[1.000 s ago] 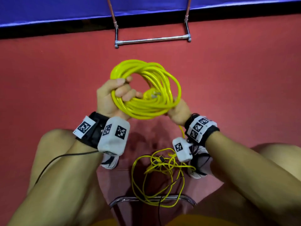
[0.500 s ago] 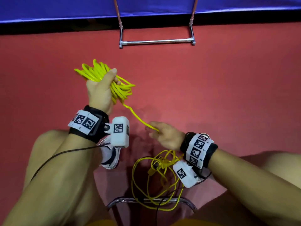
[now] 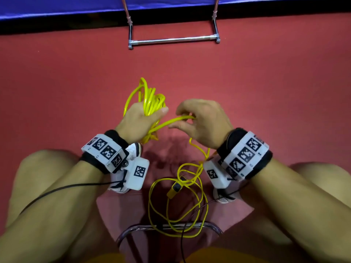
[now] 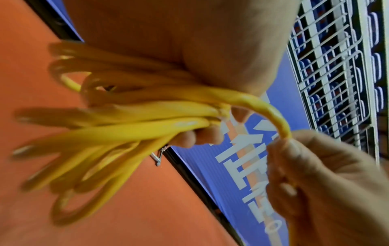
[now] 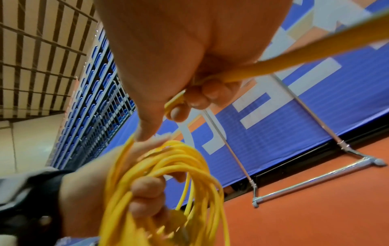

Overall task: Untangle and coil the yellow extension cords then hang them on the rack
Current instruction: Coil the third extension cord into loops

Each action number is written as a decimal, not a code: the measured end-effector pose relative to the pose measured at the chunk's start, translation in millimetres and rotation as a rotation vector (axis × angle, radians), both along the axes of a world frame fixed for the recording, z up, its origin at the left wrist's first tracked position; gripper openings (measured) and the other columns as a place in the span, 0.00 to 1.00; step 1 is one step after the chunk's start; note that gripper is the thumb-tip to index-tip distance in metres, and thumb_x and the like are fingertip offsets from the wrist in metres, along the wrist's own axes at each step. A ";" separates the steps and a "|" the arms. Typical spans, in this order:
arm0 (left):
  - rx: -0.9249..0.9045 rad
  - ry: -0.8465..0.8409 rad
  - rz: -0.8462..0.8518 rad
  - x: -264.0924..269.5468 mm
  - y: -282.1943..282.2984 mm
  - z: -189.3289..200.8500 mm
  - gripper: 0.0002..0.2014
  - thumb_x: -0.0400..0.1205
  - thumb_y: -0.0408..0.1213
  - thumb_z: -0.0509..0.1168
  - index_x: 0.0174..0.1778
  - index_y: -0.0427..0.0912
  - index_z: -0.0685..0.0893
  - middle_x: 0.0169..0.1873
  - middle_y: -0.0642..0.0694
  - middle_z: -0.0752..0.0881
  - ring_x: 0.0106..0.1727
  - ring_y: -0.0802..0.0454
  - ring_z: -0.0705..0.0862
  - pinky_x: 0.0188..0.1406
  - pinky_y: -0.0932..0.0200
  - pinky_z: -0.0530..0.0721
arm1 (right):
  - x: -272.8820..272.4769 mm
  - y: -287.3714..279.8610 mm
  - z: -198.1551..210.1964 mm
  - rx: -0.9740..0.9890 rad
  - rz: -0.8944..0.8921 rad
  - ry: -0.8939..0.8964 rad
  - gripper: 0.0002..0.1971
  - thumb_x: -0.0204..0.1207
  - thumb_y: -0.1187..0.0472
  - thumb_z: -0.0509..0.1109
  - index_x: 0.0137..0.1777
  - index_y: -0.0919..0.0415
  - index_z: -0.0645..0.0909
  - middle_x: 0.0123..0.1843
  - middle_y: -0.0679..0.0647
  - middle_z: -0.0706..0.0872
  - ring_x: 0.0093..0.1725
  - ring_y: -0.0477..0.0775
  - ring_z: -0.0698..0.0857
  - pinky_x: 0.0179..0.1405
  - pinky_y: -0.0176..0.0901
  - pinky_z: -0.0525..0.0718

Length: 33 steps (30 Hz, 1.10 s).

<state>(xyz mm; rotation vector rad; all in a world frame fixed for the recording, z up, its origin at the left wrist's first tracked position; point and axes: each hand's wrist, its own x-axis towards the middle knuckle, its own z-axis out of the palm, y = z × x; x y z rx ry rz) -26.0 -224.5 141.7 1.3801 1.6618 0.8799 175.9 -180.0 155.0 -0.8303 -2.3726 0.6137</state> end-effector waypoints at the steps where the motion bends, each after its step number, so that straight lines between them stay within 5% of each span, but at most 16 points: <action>1: -0.069 -0.071 0.012 1.8 -1.1 1.9 0.34 0.81 0.62 0.65 0.34 0.28 0.80 0.26 0.28 0.82 0.23 0.43 0.82 0.24 0.55 0.82 | 2.0 3.2 1.8 0.019 -0.055 0.006 0.23 0.71 0.34 0.72 0.39 0.56 0.82 0.33 0.48 0.83 0.34 0.58 0.83 0.31 0.54 0.82; 4: -0.183 -0.200 -0.108 4.4 -4.0 5.7 0.44 0.69 0.76 0.65 0.34 0.27 0.82 0.24 0.30 0.82 0.23 0.41 0.80 0.25 0.56 0.78 | 5.9 10.2 7.7 0.068 -0.217 -0.091 0.33 0.64 0.23 0.64 0.31 0.57 0.76 0.25 0.51 0.79 0.30 0.64 0.82 0.27 0.53 0.79; 7: -0.213 -0.181 -0.287 7.0 -7.2 7.7 0.32 0.66 0.60 0.76 0.29 0.28 0.81 0.22 0.31 0.80 0.23 0.44 0.77 0.27 0.55 0.77 | 7.7 16.5 9.9 0.046 -0.279 -0.210 0.36 0.55 0.18 0.61 0.29 0.56 0.73 0.22 0.49 0.74 0.31 0.65 0.80 0.30 0.51 0.78; 10: -0.245 -0.259 -0.362 4.0 -10.9 12.5 0.23 0.70 0.42 0.74 0.26 0.25 0.76 0.18 0.34 0.77 0.21 0.45 0.75 0.28 0.57 0.76 | 13.1 24.4 13.8 0.108 -0.190 -0.196 0.31 0.58 0.22 0.67 0.33 0.53 0.78 0.26 0.49 0.80 0.32 0.64 0.83 0.39 0.51 0.80; 13: -0.240 -0.509 -0.300 -5.7 -17.3 25.6 0.11 0.70 0.27 0.67 0.25 0.28 0.73 0.15 0.41 0.71 0.18 0.47 0.70 0.27 0.59 0.73 | 22.8 42.7 8.1 0.055 -0.268 -0.217 0.20 0.66 0.39 0.78 0.48 0.54 0.83 0.38 0.44 0.83 0.43 0.59 0.86 0.43 0.52 0.79; 15: -0.224 -0.634 -0.244 -10.7 -20.1 29.5 0.13 0.66 0.28 0.68 0.29 0.24 0.71 0.14 0.43 0.69 0.17 0.48 0.69 0.29 0.56 0.67 | 25.0 53.3 -2.7 -0.067 -0.364 -0.290 0.14 0.71 0.46 0.77 0.51 0.52 0.83 0.41 0.46 0.86 0.48 0.62 0.86 0.44 0.53 0.81; 18: -0.195 -0.711 -0.100 -10.9 -22.4 28.8 0.11 0.63 0.34 0.69 0.24 0.34 0.74 0.13 0.45 0.68 0.17 0.49 0.67 0.38 0.45 0.66 | 13.0 52.7 -21.6 -0.211 -0.428 -0.272 0.14 0.76 0.45 0.73 0.39 0.55 0.80 0.33 0.50 0.82 0.42 0.66 0.81 0.39 0.51 0.75; 20: -0.164 -0.752 -0.020 -8.8 -21.2 31.4 0.08 0.63 0.32 0.68 0.20 0.43 0.77 0.14 0.47 0.68 0.17 0.49 0.67 0.39 0.47 0.71 | 0.8 45.4 -25.7 -0.326 -0.432 -0.274 0.22 0.79 0.43 0.69 0.32 0.59 0.74 0.29 0.53 0.81 0.39 0.65 0.79 0.39 0.50 0.75; 23: -0.120 -0.792 0.118 -8.3 -14.3 38.1 0.04 0.65 0.30 0.65 0.28 0.40 0.75 0.14 0.47 0.67 0.16 0.50 0.66 0.31 0.57 0.75 | -13.4 40.0 -26.0 -0.488 -0.433 -0.221 0.25 0.80 0.40 0.65 0.37 0.65 0.81 0.35 0.63 0.88 0.43 0.68 0.86 0.47 0.56 0.84; 27: -0.119 -0.876 0.244 -6.2 -13.4 43.7 0.03 0.68 0.33 0.63 0.32 0.39 0.74 0.13 0.49 0.66 0.16 0.52 0.66 0.35 0.54 0.73 | -33.4 30.8 -17.1 -0.714 -0.483 -0.066 0.25 0.75 0.37 0.62 0.35 0.61 0.78 0.32 0.63 0.85 0.39 0.71 0.84 0.40 0.56 0.79; 33: -0.078 -0.997 0.261 -0.8 -29.8 51.0 0.04 0.72 0.33 0.61 0.31 0.40 0.77 0.14 0.50 0.68 0.16 0.54 0.68 0.33 0.54 0.67 | -36.1 4.4 4.1 -0.635 -0.506 -0.084 0.16 0.83 0.48 0.61 0.37 0.56 0.73 0.37 0.59 0.84 0.45 0.68 0.86 0.48 0.60 0.84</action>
